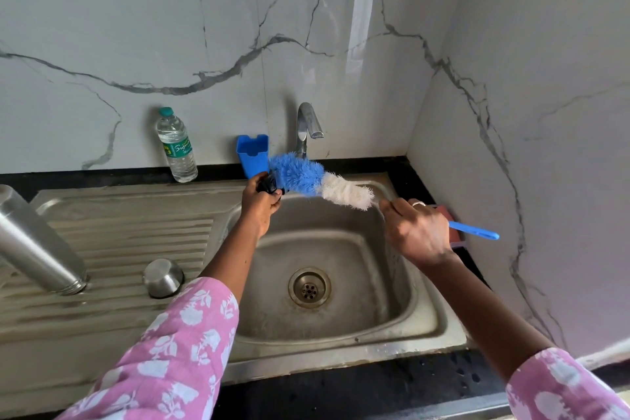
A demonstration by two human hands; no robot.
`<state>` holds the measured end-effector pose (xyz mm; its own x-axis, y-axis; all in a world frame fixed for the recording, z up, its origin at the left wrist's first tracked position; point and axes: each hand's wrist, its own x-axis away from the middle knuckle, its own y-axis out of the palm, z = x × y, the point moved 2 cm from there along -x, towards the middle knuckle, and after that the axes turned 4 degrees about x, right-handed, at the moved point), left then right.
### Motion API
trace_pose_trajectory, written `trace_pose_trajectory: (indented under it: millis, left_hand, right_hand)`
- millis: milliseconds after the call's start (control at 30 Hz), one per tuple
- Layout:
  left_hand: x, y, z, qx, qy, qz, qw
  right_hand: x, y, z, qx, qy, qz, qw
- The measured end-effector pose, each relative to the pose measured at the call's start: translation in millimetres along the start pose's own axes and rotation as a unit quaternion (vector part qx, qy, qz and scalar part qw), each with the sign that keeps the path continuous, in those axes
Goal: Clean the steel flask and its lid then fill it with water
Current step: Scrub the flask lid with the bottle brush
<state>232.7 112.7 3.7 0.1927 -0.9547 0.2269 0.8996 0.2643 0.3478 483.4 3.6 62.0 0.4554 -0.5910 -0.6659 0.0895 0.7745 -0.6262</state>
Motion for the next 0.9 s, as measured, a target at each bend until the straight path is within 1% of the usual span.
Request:
trace_pose_trajectory:
  millis: [67,133,267,400,600,767,900]
  left_hand:
    - [-1,-1,0,0.012,-0.005,-0.005,1.0]
    - [4,4,0,0.016,-0.008,-0.028,0.999]
    - [14,17,-3,0.047,-0.017,-0.069,0.996]
    - [12,17,-3,0.052,-0.013,-0.063,0.997]
    - [5,6,-4,0.053,-0.004,-0.019,0.998]
    - [8,11,-6,0.032,-0.011,-0.047,0.998]
    - [10,16,-5,0.057,-0.016,-0.055,0.997]
  right_hand:
    - [0,-2,2,0.005,0.001,0.003,1.0]
    - [-1,-1,1,0.004,0.011,-0.004,1.0]
    - [-11,7,-5,-0.003,0.035,-0.043,0.998]
    - [-12,6,-6,-0.013,0.036,-0.058,0.998]
    - [-4,-8,1,0.006,0.023,-0.026,0.999]
    - [-8,-1,0,0.001,0.035,-0.029,0.999]
    - [-12,8,-5,-0.014,0.04,-0.054,0.998]
